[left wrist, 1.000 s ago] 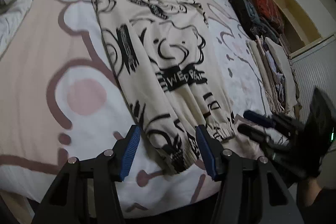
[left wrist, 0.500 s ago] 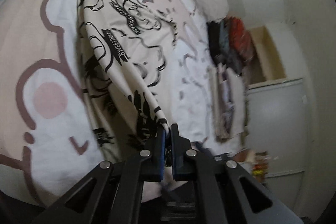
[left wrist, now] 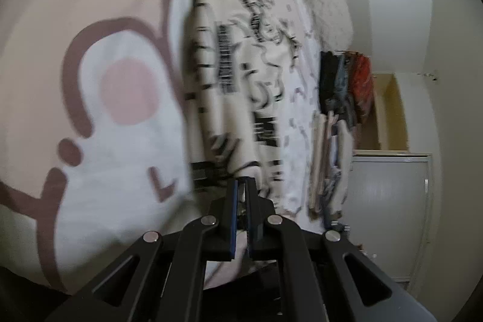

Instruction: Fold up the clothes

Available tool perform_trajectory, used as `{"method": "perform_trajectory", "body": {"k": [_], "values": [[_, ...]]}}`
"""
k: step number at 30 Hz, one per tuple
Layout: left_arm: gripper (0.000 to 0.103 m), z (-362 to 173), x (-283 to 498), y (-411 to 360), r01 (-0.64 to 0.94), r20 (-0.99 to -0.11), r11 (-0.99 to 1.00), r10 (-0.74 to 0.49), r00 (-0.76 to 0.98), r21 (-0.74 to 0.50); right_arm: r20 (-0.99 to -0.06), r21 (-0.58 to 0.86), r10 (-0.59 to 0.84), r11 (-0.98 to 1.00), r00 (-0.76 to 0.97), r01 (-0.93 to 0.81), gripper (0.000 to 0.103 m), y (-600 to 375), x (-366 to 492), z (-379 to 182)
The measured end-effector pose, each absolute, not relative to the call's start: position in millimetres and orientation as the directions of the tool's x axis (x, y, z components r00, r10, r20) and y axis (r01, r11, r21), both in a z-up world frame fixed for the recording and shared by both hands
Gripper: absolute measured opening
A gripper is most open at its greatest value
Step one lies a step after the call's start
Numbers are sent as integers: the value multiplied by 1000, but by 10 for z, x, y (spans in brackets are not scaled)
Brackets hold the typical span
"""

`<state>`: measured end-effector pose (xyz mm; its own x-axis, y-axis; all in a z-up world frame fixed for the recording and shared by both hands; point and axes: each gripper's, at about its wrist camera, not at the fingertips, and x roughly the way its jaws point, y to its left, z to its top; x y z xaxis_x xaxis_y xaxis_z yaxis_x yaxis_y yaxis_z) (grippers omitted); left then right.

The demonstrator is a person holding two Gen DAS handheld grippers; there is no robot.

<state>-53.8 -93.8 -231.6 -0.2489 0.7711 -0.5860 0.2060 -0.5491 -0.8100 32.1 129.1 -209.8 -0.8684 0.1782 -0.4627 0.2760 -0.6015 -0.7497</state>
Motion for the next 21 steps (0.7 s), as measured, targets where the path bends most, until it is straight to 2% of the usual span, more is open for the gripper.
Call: {"method": "perform_trajectory", "body": {"k": [6,12,15,19,21], "values": [[5,-2215,-442,-870,94,-727,-728,649,-223,-679,-461,-701,185,-676,-868,228,78,1418,268,-1971],[5,-1679,-739,-465,-125,-656,-713,689,-307,-690,-496,-698,169,-661,-851,275,78,1349,390,-2094],[5,-1789,-989,-228,-145,-683,-736,670,-289,-661,-504,-700,165,-653,-848,289,78,1334,406,-2146],[5,-2061,-1106,-169,-119,-811,-859,510,-287,-498,-531,-676,163,-674,-831,299,78,1370,381,-2166],[5,-2135,-995,-368,-82,-827,-873,483,-288,-481,-545,-662,162,-685,-822,304,78,1390,366,-2173]]}}
